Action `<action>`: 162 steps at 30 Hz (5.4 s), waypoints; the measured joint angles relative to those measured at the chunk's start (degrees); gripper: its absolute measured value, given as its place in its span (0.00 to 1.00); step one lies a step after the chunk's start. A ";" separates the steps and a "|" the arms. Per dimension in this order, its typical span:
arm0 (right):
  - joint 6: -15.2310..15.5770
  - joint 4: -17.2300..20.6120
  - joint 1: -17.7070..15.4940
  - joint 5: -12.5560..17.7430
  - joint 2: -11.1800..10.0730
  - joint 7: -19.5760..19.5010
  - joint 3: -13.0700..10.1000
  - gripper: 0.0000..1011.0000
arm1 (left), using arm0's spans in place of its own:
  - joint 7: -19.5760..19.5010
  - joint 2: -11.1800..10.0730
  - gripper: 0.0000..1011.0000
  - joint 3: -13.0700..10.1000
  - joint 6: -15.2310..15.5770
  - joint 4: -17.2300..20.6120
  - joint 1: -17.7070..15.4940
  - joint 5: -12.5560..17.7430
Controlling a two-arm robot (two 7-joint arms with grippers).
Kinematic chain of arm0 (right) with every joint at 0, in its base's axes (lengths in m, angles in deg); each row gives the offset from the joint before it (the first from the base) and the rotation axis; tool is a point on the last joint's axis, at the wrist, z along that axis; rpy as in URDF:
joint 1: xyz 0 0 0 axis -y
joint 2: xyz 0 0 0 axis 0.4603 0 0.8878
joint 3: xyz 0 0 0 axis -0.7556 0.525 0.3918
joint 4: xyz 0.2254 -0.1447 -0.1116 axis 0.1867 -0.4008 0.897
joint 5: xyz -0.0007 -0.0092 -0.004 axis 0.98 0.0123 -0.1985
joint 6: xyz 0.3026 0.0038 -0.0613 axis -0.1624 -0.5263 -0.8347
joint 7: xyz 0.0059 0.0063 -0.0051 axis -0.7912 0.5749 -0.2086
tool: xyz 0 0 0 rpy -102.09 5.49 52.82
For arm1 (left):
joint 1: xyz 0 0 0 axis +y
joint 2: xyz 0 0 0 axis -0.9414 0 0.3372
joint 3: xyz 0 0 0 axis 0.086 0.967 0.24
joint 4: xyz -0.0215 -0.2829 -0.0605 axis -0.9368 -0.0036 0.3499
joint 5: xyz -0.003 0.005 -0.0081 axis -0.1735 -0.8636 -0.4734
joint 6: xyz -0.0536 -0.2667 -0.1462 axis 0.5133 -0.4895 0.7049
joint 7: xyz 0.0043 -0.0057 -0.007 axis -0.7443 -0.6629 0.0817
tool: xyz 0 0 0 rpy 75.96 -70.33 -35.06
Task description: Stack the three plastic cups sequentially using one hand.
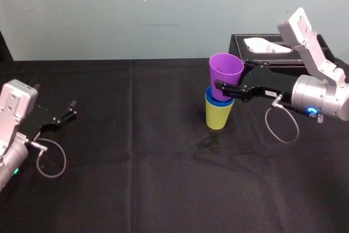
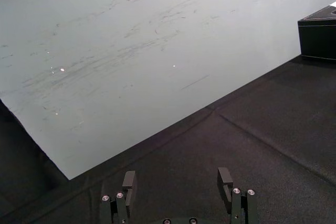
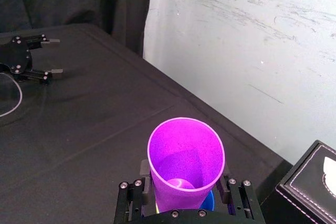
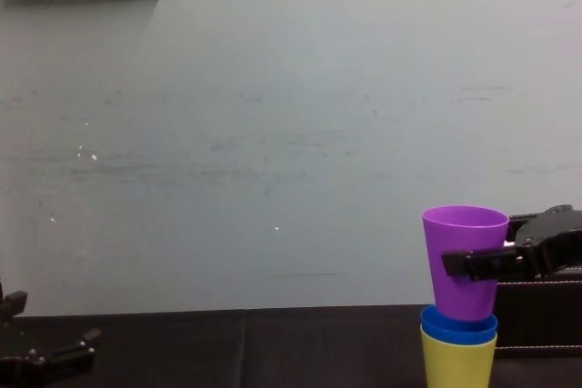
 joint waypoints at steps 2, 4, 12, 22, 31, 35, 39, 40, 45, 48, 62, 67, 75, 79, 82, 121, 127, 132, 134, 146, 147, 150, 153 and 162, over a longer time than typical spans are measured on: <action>-0.02 -0.16 0.05 -0.04 0.06 0.01 0.03 0.72 | 0.00 0.00 1.00 0.00 0.00 0.00 0.00 0.00; -0.04 -0.39 0.15 -0.09 0.15 0.06 0.10 0.72 | 0.00 0.00 1.00 0.00 0.00 0.00 0.00 0.00; -0.10 -1.08 0.36 -0.31 0.38 0.19 0.25 0.72 | 0.00 0.00 1.00 0.00 0.00 0.00 0.00 0.00; -0.20 -1.75 0.58 -0.46 0.74 0.36 0.39 0.72 | 0.00 0.00 1.00 0.00 0.00 0.00 0.00 0.00; -0.27 -2.40 0.73 -0.69 0.95 0.38 0.47 0.72 | 0.00 0.00 1.00 0.00 0.00 0.00 0.00 0.00; -0.39 -2.80 0.83 -0.79 1.06 0.44 0.50 0.72 | 0.00 0.00 1.00 0.00 0.00 0.00 0.00 0.00; -0.48 -3.26 0.96 -0.89 1.24 0.51 0.58 0.72 | 0.00 0.00 1.00 0.00 0.00 0.00 0.00 0.00; -0.48 -3.26 0.96 -0.89 1.24 0.51 0.58 0.72 | 0.00 0.00 1.00 0.00 0.00 0.00 0.00 0.00; -0.68 -4.05 1.10 -0.93 1.58 0.65 0.65 0.72 | 0.00 0.00 1.00 0.00 0.00 0.00 0.00 0.00; -0.69 -4.56 1.21 -0.91 1.79 0.87 0.71 0.72 | 0.00 -0.01 1.00 0.00 0.00 0.00 0.00 0.00; -0.99 -6.22 1.46 -0.89 2.47 1.29 1.13 0.72 | 0.00 0.00 1.00 0.00 0.00 0.00 0.00 0.00; -0.99 -6.12 1.46 -0.87 2.44 1.28 1.13 0.72 | 0.00 0.00 1.00 0.00 0.00 0.00 0.00 0.00; -0.99 -6.00 1.45 -0.84 2.41 1.27 1.11 0.77 | 0.00 0.00 1.00 0.00 0.00 0.00 0.00 0.00; -0.98 -5.96 1.42 -0.82 2.38 1.27 1.10 0.87 | 0.00 0.00 1.00 0.00 0.00 0.00 0.00 0.00; -0.96 -5.95 1.42 -0.82 2.37 1.27 1.08 0.92 | 0.00 0.00 1.00 0.00 0.00 0.00 0.00 0.00; -4.07 -0.08 -6.67 0.04 -1.83 -3.81 -5.37 0.99 | 0.00 -0.01 1.00 0.00 0.00 0.00 0.00 0.00; -4.91 -0.09 -8.38 -0.08 -2.33 -4.97 -7.30 0.99 | 0.00 0.00 1.00 0.00 0.00 0.00 0.00 0.00; -5.43 -0.76 -9.75 -0.55 -2.35 -5.68 -8.62 0.99 | 0.00 0.00 1.00 0.00 0.00 0.00 0.00 0.00; -5.57 -1.07 -10.13 -0.63 -2.30 -5.79 -8.94 0.99 | 0.00 0.00 1.00 0.00 0.00 0.00 0.00 0.00; -6.39 -4.24 -12.55 -1.24 -1.54 -5.55 -10.64 0.99 | 0.00 0.00 1.00 0.00 0.00 0.00 0.00 0.00; -6.45 -4.47 -12.62 -1.24 -1.48 -5.41 -10.68 0.99 | 0.00 0.00 1.00 0.00 0.00 0.00 0.00 0.00; -6.49 -4.59 -12.66 -1.24 -1.45 -5.33 -10.71 0.99 | 0.00 0.00 1.00 0.00 0.00 0.00 0.00 0.00; -6.49 -4.50 -12.64 -1.24 -1.47 -5.33 -10.71 0.99 | 0.00 0.00 1.00 0.00 0.00 0.00 0.00 0.00; -6.45 -4.28 -12.59 -1.24 -1.50 -5.33 -10.69 0.99 | 0.00 0.00 1.00 0.00 0.00 0.00 0.00 0.00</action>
